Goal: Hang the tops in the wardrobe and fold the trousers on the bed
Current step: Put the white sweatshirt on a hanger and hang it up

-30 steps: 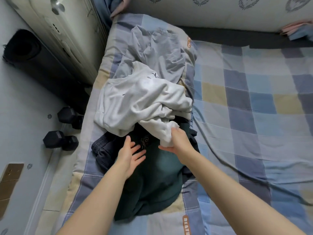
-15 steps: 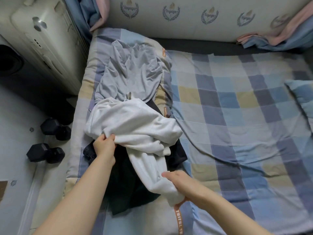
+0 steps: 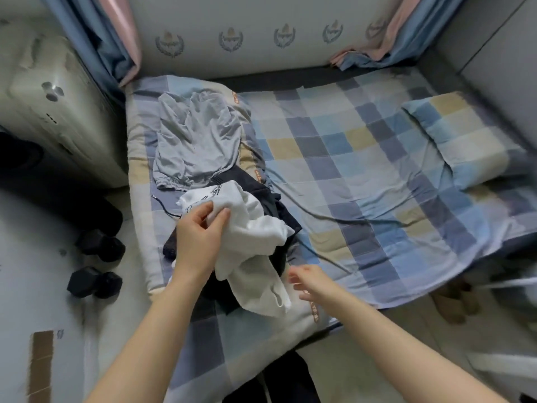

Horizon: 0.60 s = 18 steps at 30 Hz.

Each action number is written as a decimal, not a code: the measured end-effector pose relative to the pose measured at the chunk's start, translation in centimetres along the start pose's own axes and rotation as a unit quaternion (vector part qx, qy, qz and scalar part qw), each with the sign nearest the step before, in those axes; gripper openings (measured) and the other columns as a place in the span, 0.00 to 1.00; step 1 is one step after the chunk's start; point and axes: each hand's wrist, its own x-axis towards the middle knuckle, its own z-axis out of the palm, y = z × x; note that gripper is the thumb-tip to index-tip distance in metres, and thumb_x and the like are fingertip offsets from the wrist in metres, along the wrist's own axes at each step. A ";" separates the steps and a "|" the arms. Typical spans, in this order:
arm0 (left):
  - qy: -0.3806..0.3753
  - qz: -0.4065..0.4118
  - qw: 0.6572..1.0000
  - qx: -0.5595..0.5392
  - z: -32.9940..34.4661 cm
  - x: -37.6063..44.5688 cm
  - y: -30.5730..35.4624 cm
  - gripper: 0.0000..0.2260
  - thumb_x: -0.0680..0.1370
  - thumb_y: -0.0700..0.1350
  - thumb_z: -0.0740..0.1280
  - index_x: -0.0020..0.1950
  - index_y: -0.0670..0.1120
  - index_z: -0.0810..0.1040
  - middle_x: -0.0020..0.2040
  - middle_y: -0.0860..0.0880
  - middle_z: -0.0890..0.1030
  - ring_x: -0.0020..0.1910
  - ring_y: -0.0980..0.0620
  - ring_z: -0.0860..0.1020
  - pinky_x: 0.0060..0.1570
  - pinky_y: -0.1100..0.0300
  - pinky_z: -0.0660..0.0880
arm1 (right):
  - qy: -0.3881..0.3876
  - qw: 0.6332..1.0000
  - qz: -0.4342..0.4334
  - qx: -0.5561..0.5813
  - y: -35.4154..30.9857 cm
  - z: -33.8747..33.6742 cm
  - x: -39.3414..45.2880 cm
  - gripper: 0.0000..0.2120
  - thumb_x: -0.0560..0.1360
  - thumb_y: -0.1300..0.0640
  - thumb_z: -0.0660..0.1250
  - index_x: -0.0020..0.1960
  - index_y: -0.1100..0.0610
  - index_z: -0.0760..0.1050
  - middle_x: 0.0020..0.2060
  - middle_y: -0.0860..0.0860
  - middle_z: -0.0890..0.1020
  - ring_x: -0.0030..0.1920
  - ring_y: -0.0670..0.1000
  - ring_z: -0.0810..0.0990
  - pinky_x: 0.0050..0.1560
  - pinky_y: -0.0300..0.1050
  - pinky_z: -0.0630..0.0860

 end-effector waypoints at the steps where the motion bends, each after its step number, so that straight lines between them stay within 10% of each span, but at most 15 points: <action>1: -0.025 0.028 0.999 0.012 0.1 -1.1 1.3 0.16 0.77 0.39 0.69 0.33 0.38 0.67 0.31 0.45 0.63 0.33 0.56 0.63 0.35 0.61 0.60 | -0.018 0.996 0.019 0.083 -0.4 0.2 -0.8 0.17 0.80 0.48 0.58 0.51 0.62 0.75 0.44 0.53 0.82 0.46 0.50 0.80 0.46 0.44 0.77; 5: -0.134 0.123 0.980 0.084 1.3 -6.7 4.1 0.20 0.75 0.40 0.69 0.31 0.44 0.60 0.29 0.48 0.59 0.30 0.57 0.59 0.31 0.62 0.57 | -0.115 0.933 0.051 0.337 -1.8 1.0 -4.8 0.32 0.79 0.38 0.54 0.60 0.67 0.74 0.52 0.62 0.82 0.52 0.61 0.82 0.53 0.59 0.78; 10: -0.244 0.169 0.944 0.146 1.3 -13.3 3.9 0.22 0.76 0.40 0.70 0.32 0.50 0.59 0.29 0.55 0.62 0.31 0.57 0.62 0.33 0.65 0.58 | -0.045 0.928 0.057 0.364 -1.8 1.4 -8.7 0.09 0.76 0.70 0.55 0.47 0.70 0.74 0.38 0.60 0.79 0.37 0.58 0.79 0.29 0.46 0.79; 14: -0.243 0.015 0.970 0.014 0.3 -16.2 3.6 0.08 0.73 0.52 0.68 0.35 0.52 0.79 0.31 0.55 0.78 0.34 0.57 0.76 0.38 0.61 0.71 | 0.018 0.907 0.013 0.421 1.1 -1.0 -10.3 0.16 0.75 0.71 0.56 0.62 0.74 0.71 0.55 0.67 0.79 0.52 0.63 0.80 0.41 0.52 0.82; 18: -0.189 -0.099 0.973 0.082 0.8 -16.5 -0.5 0.08 0.75 0.41 0.70 0.39 0.53 0.82 0.38 0.47 0.84 0.41 0.47 0.82 0.45 0.51 0.76 | 0.063 0.879 -0.042 0.471 3.1 -4.2 -15.6 0.11 0.77 0.69 0.58 0.53 0.69 0.77 0.46 0.62 0.82 0.43 0.58 0.82 0.37 0.48 0.82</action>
